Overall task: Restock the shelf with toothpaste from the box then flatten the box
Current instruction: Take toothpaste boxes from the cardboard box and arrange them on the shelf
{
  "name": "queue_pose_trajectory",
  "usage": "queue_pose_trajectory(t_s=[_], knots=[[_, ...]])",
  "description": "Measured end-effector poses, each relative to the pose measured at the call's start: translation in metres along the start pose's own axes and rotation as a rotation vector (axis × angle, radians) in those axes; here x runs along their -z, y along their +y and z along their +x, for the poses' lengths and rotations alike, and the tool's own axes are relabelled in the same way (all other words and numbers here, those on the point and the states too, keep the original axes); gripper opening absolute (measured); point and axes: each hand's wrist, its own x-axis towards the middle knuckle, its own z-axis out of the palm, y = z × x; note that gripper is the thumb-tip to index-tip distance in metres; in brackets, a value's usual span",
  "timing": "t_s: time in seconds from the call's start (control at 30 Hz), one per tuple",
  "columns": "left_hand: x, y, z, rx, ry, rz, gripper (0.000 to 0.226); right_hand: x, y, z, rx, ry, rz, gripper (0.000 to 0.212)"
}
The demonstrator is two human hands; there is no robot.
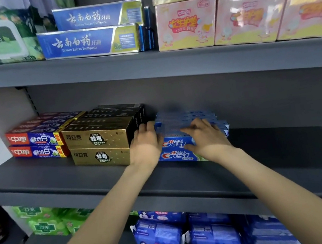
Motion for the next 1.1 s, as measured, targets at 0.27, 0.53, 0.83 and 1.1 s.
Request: queue_pose_trajectory(t_s=[0.27,0.53,0.83,1.1], knots=[[0.025,-0.014,-0.043,-0.264,0.137,0.356,0.028,-0.002,-0.042,-0.025,0.071,0.274,0.193,0.03],[0.089,-0.119,-0.12,-0.143,-0.166,0.097,0.017,-0.018,-0.165,-0.06,0.183,0.074,0.372,0.023],[0.178,-0.339,-0.256,0.156,-0.279,0.064,0.018,-0.092,-0.413,-0.116,0.326,-0.222,0.405,0.023],[0.236,-0.492,-0.338,0.489,-0.276,0.146,0.025,-0.153,-0.605,-0.14,0.403,-0.469,0.437,0.024]])
